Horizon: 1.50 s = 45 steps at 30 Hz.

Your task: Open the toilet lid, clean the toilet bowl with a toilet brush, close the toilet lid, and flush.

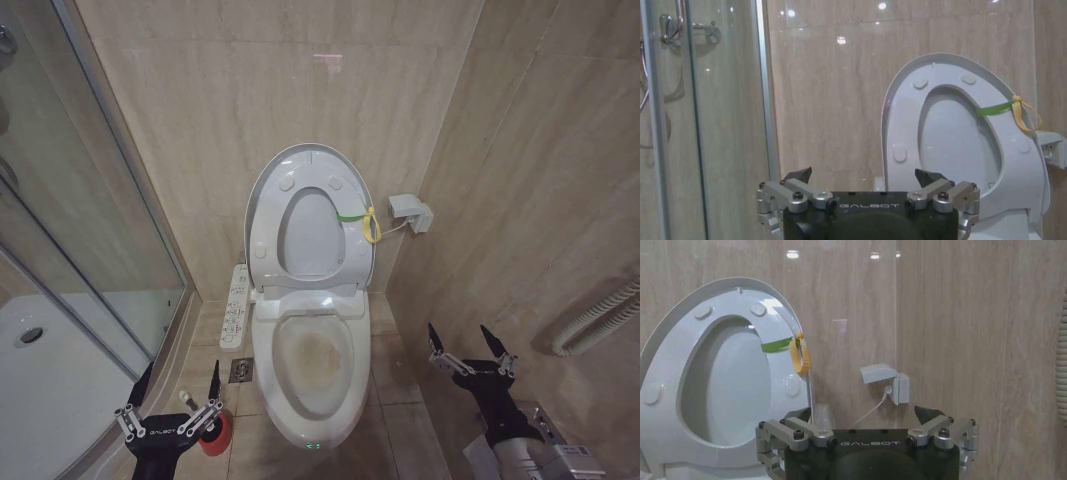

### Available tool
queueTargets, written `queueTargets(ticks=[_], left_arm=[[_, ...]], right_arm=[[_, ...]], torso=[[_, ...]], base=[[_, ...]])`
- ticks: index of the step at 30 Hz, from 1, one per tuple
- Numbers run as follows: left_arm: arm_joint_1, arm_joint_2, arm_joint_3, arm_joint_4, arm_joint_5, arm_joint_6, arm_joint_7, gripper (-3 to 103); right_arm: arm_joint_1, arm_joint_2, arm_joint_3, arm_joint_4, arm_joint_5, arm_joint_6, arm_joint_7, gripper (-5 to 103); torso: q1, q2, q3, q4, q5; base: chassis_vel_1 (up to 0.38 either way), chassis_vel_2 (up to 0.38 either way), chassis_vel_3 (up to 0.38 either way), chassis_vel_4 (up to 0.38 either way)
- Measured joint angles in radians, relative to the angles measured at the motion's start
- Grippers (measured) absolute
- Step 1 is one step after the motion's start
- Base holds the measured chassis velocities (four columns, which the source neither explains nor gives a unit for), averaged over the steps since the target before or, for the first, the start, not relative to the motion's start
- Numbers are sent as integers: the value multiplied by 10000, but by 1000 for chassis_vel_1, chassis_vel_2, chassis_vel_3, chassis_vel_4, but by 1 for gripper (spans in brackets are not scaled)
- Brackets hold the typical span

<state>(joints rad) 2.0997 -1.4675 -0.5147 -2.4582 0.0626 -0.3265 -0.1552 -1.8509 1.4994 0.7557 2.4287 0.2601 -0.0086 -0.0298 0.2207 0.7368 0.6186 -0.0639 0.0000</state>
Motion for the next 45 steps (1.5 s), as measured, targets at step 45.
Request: queueTargets(ticks=[45], left_arm=[[-1186, 20, -200, 1227, -397, 1000, 385, 100]], right_arm=[[0, 0, 0, 0, 0, 0, -2, 100]], torso=[[0, 0, 0, 0, -2]], base=[[0, 0, 0, 0]])
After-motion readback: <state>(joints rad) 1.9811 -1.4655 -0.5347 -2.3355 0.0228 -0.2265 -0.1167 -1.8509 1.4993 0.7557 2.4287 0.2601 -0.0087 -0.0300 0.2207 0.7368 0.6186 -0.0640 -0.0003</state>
